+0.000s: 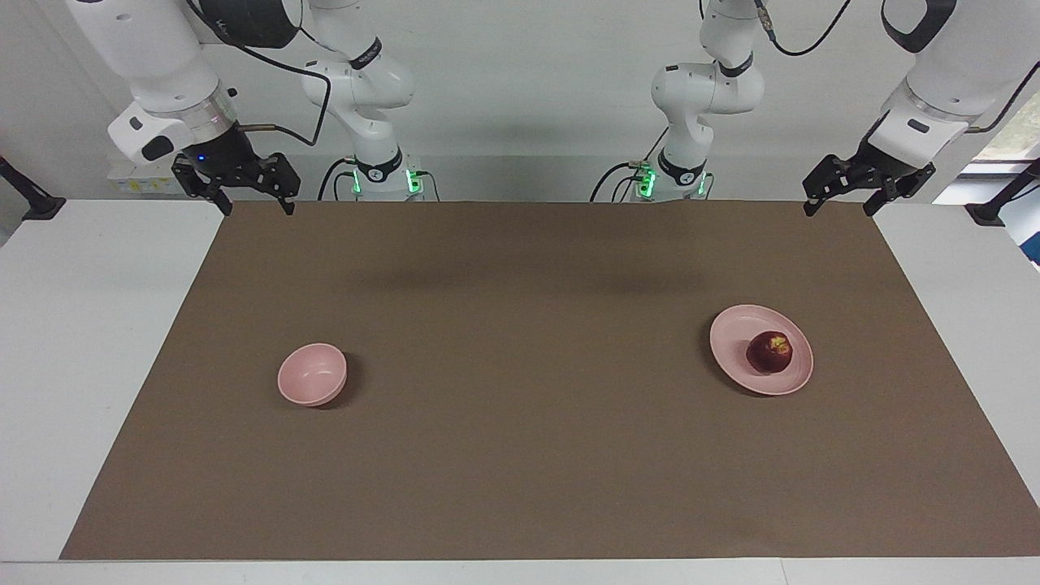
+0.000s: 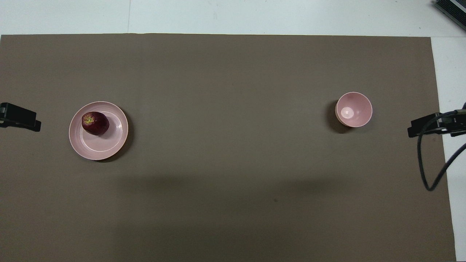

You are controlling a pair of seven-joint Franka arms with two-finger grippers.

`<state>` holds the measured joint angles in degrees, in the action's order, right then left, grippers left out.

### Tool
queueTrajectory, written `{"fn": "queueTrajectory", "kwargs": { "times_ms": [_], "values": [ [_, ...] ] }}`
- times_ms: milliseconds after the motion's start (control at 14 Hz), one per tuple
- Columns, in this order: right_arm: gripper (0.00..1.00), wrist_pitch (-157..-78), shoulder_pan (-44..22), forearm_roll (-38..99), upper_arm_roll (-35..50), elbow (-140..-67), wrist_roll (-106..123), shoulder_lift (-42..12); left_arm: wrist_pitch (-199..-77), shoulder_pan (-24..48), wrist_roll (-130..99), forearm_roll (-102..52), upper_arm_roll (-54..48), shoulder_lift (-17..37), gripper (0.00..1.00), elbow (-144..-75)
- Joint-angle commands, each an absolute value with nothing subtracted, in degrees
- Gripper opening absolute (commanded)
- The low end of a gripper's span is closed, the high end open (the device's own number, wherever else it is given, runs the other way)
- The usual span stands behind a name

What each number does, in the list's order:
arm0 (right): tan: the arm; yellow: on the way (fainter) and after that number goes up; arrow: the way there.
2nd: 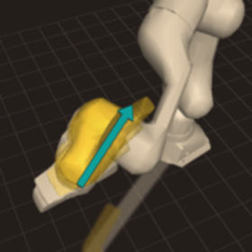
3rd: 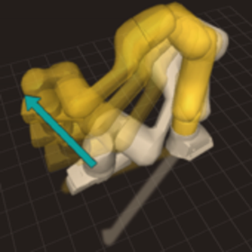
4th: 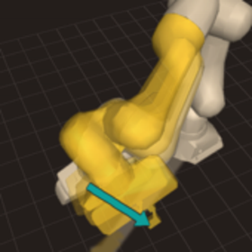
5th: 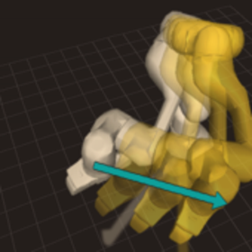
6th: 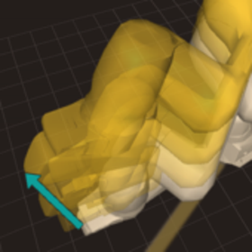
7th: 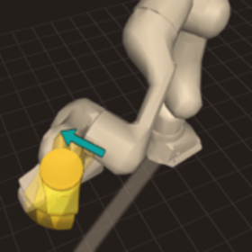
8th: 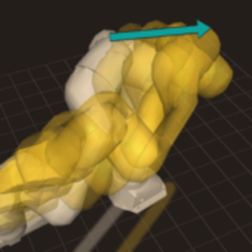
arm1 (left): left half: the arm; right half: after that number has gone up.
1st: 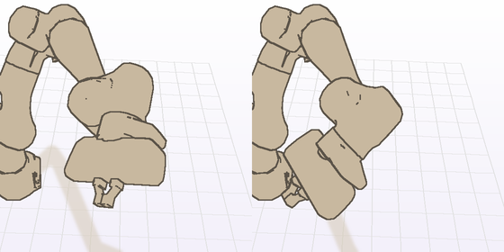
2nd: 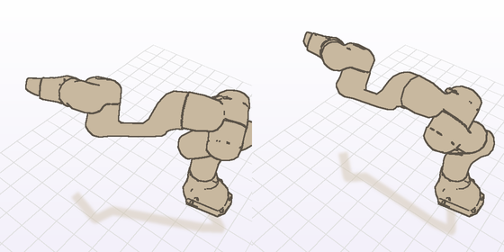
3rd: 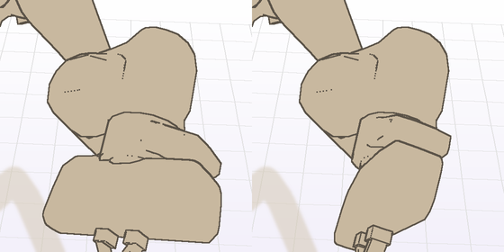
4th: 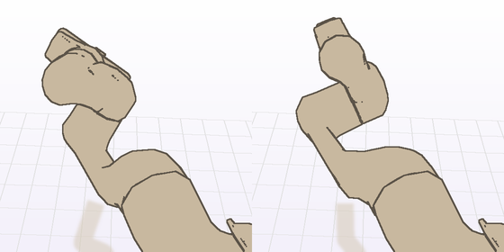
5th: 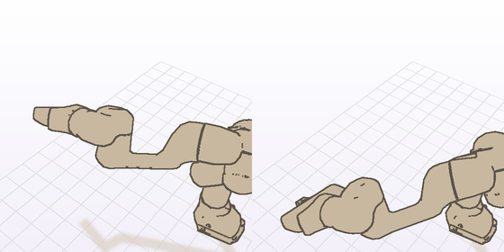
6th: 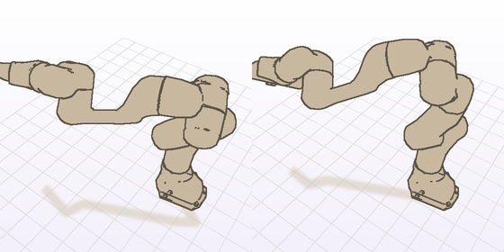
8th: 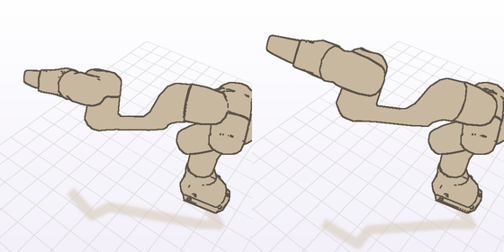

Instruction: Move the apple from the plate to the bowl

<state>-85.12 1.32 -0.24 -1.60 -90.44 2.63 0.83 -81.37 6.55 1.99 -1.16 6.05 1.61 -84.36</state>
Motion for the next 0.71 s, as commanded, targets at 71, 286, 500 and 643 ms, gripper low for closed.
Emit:
{"fn": "queueTrajectory", "kwargs": {
  "times_ms": [71,286,500,643],
  "values": [
    [1.00,-85.3,1.2,-0.1,-1.9,-91.5,3.4,1.7,-80.2,7.1,2.9,-1.0,6.4,0.7,1.00,-83.9],
    [1.00,-85.3,1.3,-0.1,-1.9,-91.5,3.4,1.7,-80.8,6.9,2.9,-1.1,6.5,0.5,1.00,-84.4],
    [1.00,-85.3,1.2,-0.1,-1.9,-91.5,3.4,1.7,-83.0,6.9,2.9,-1.2,6.5,0.5,1.00,-85.9],
    [1.00,-85.3,1.5,-0.1,-2.0,-91.5,3.6,1.7,-86.0,7.1,2.8,-1.2,6.5,0.6,1.00,-87.9]
  ]
}}
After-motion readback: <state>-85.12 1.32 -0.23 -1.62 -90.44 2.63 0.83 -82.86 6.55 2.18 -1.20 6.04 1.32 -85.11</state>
